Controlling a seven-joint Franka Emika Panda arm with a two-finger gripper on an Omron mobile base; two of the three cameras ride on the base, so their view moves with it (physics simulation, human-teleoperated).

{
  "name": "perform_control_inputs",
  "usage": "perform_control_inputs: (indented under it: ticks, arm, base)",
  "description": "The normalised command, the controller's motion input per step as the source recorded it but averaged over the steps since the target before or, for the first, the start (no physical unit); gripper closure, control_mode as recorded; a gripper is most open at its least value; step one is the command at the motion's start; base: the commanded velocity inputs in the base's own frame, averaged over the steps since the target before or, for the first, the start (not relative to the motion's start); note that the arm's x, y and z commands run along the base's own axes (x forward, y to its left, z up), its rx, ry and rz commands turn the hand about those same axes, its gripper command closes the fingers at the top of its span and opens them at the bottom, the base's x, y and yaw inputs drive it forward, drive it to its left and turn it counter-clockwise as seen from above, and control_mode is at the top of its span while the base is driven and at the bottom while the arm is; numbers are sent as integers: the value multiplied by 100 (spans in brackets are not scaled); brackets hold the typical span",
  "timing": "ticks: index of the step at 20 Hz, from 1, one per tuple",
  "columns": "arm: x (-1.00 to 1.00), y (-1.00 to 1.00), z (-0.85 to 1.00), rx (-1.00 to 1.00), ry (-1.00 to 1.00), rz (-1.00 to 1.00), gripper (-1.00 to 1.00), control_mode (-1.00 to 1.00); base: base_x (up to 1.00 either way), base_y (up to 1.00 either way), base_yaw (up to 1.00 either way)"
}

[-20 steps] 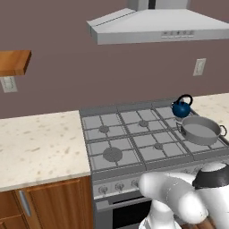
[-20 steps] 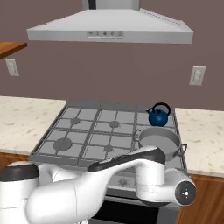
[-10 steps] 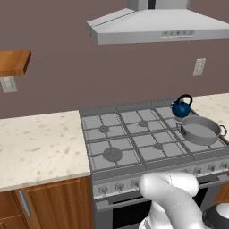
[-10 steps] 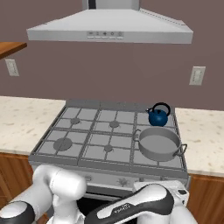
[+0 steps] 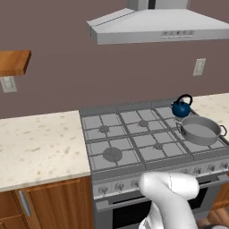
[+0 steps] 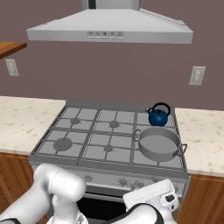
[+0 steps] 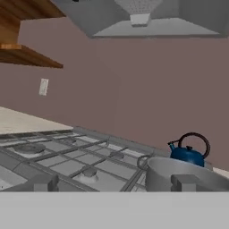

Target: Pick the kettle from the cabinet and place it on a stove burner. Then pick the pot from the counter and place it on another stove burner. Finally, turn both burners on.

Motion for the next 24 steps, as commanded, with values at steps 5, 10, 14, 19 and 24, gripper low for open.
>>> perform_control_inputs:
  ticks: [5,10,14,19,24]
  arm:
    - [0,0,-16,0,1,-19,-100,-100]
    - [3,0,-17,0,5,-19,-100,-100]
    - [14,0,-19,0,1,-10,-100,-100]
    - [17,0,-35,-1,0,-1,-100,-100]
    - [3,-4,-45,-3,-2,0,-100,-100]
  base:
    - [0,0,0]
    - [0,0,0]
    - [0,0,0]
    - [0,0,0]
    - [0,0,0]
